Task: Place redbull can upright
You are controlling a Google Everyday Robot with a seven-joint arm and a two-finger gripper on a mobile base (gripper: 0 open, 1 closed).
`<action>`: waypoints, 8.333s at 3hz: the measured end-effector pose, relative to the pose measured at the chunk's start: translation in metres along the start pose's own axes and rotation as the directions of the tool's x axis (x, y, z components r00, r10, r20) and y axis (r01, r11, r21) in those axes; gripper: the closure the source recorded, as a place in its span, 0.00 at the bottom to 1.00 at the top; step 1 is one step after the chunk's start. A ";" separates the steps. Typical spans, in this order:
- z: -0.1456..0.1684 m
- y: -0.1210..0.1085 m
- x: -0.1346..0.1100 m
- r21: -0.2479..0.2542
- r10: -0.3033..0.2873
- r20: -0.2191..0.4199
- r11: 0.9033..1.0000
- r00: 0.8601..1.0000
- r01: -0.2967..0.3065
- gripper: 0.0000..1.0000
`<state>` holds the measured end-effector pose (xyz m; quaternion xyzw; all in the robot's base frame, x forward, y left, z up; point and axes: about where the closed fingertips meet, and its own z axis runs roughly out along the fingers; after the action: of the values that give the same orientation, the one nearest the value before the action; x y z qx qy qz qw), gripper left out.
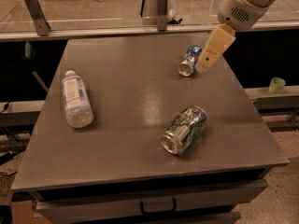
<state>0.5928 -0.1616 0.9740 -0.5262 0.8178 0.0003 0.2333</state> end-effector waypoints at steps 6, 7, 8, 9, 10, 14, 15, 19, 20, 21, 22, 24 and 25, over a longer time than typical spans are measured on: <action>0.148 -0.092 -0.049 0.086 0.693 -0.021 0.720 0.721 -0.689 0.00; 0.174 -0.094 -0.034 0.152 0.821 -0.086 0.570 0.564 -0.807 0.00; 0.186 -0.093 -0.023 0.189 0.894 -0.109 0.448 0.435 -0.874 0.18; 0.190 -0.096 -0.019 0.206 0.929 -0.096 0.369 0.357 -0.906 0.43; 0.186 -0.104 -0.025 0.178 0.934 -0.061 0.358 0.353 -0.916 0.72; 0.091 -0.107 -0.102 -0.031 0.627 0.324 0.755 0.708 -0.654 1.00; 0.092 -0.107 -0.102 -0.031 0.628 0.322 0.755 0.709 -0.655 1.00; 0.083 -0.052 -0.052 -0.239 0.451 0.646 0.885 0.615 -0.399 1.00; 0.069 -0.048 -0.045 -0.260 0.372 0.729 0.927 0.575 -0.270 1.00; 0.058 -0.047 -0.036 -0.233 0.274 0.799 0.962 0.535 -0.145 1.00; 0.061 -0.042 -0.026 -0.241 0.246 0.847 0.968 0.470 -0.073 1.00; 0.066 -0.041 -0.006 -0.287 0.279 0.891 0.957 0.359 -0.034 1.00; 0.067 -0.041 0.000 -0.298 0.284 0.900 0.954 0.330 -0.006 1.00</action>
Offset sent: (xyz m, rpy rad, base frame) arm 0.0536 0.0259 -0.0236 0.1756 0.0013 -0.2387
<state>0.6534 -0.1635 0.9243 -0.3789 0.5734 0.4212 0.5919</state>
